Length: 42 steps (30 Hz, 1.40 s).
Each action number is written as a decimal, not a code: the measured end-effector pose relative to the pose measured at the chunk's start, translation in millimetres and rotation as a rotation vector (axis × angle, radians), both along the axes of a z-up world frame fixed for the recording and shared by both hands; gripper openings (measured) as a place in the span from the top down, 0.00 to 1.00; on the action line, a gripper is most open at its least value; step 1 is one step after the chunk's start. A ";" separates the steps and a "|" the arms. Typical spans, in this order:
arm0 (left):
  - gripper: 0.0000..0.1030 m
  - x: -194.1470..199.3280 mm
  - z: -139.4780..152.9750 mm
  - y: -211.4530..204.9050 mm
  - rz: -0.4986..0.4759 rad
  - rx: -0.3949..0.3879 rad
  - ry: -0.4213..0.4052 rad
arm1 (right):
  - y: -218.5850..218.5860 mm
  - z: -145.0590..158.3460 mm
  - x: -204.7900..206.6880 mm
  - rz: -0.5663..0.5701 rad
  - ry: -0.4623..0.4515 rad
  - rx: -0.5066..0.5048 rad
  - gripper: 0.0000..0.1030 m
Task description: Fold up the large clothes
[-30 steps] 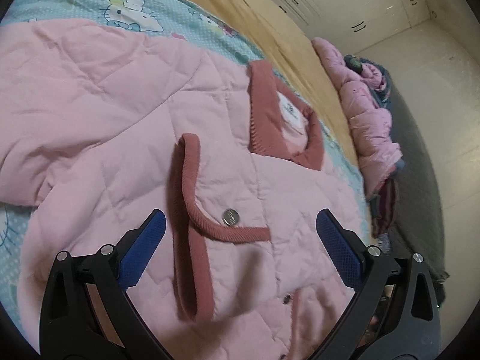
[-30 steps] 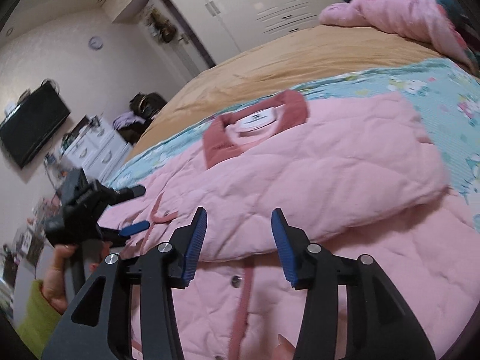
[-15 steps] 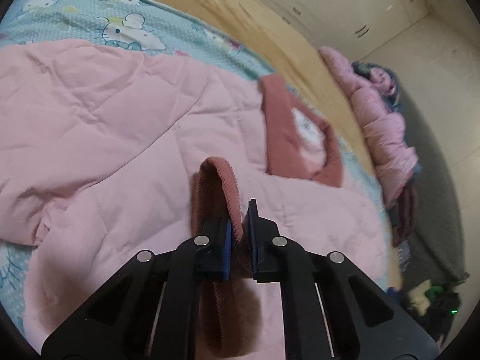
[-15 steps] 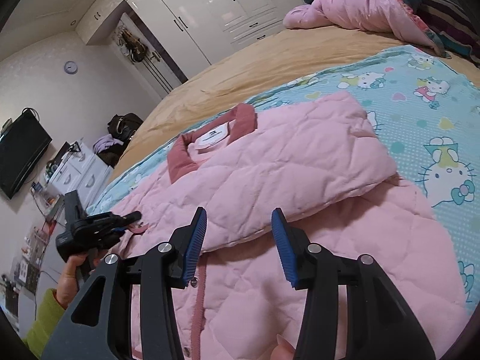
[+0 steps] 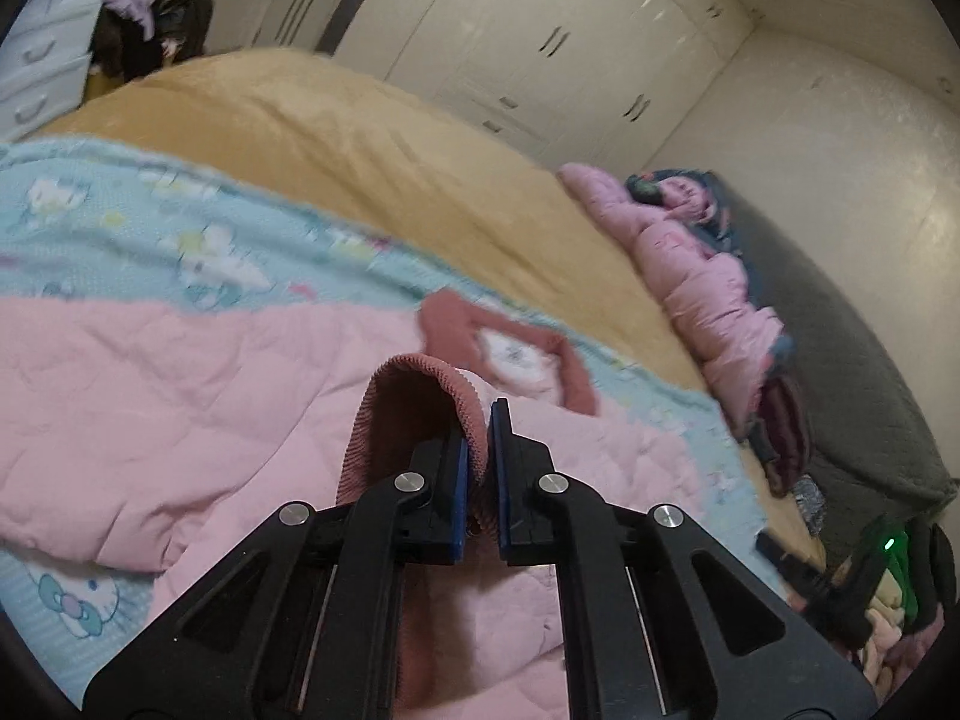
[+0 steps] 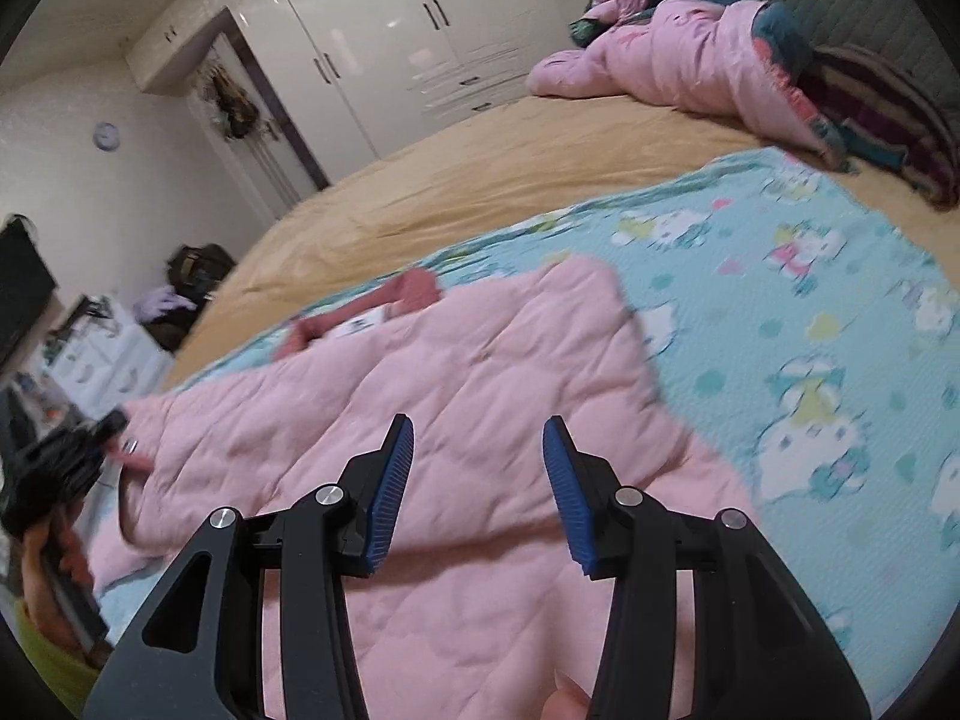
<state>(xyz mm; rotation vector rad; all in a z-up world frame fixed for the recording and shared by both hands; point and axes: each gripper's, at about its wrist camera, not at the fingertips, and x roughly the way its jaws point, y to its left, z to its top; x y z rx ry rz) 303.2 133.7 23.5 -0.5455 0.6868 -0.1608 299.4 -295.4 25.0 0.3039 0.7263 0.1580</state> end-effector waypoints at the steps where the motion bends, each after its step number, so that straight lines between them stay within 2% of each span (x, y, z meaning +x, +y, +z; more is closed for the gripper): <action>1: 0.99 1.9 -6.3 3.3 0.007 -0.008 0.016 | 0.7 0.6 7.9 0.006 0.007 -0.027 0.57; 4: 0.99 7.5 -28.0 10.9 0.024 0.001 0.069 | 5.7 -4.9 31.1 0.027 0.043 -0.106 0.57; 8: 0.99 10.4 -47.1 17.1 0.040 0.002 0.107 | 19.1 -21.8 55.8 0.075 0.090 -0.159 0.56; 12: 0.99 11.7 -54.9 20.6 0.046 0.004 0.123 | 32.3 -43.6 72.8 0.098 0.157 -0.194 0.56; 15: 0.99 13.9 -59.9 21.0 0.046 0.016 0.135 | 32.9 -67.7 84.2 0.084 0.241 -0.201 0.50; 18: 0.99 17.0 -66.8 21.2 0.046 0.014 0.152 | 30.9 -86.9 90.9 0.069 0.287 -0.184 0.48; 23: 0.98 20.1 -80.7 21.3 0.048 0.018 0.183 | 33.5 -100.4 94.2 0.059 0.292 -0.196 0.48; 27: 0.98 18.1 -83.5 19.7 0.048 0.026 0.197 | 35.3 -99.6 90.9 0.059 0.276 -0.216 0.47; 29: 0.98 16.0 -78.8 18.5 0.047 0.035 0.192 | 35.4 -94.4 87.6 0.067 0.274 -0.191 0.39; 31: 0.96 13.8 -73.4 17.6 0.046 0.044 0.189 | 35.7 -84.9 80.9 0.076 0.254 -0.137 0.12; 33: 0.93 11.8 -69.3 16.6 0.048 0.059 0.186 | 39.3 -75.4 72.1 0.082 0.235 -0.118 0.06; 34: 0.87 10.4 -67.1 16.1 0.051 0.062 0.186 | 41.3 -71.4 68.4 0.085 0.227 -0.116 0.06; 35: 0.75 9.3 -65.4 15.7 0.052 0.063 0.185 | 43.6 -66.8 63.3 0.092 0.214 -0.112 0.05; 36: 0.68 7.3 -61.9 14.7 0.051 0.064 0.179 | 46.1 -62.7 58.2 0.102 0.201 -0.107 0.04; 38: 0.48 3.6 -54.2 12.1 0.051 0.080 0.165 | 50.5 -55.4 49.1 0.119 0.178 -0.099 0.04; 39: 0.42 1.4 -49.7 10.4 0.053 0.096 0.162 | 53.0 -51.5 44.7 0.123 0.167 -0.100 0.04; 40: 0.31 -0.5 -47.0 9.4 0.055 0.104 0.160 | 55.5 -47.2 39.7 0.125 0.155 -0.104 0.04; 41: 0.24 -4.0 -41.7 7.8 0.058 0.113 0.151 | 57.9 -42.7 34.9 0.126 0.142 -0.107 0.04; 42: 0.21 -6.3 -38.2 6.8 0.057 0.115 0.144 | 59.8 -39.0 31.0 0.129 0.131 -0.110 0.04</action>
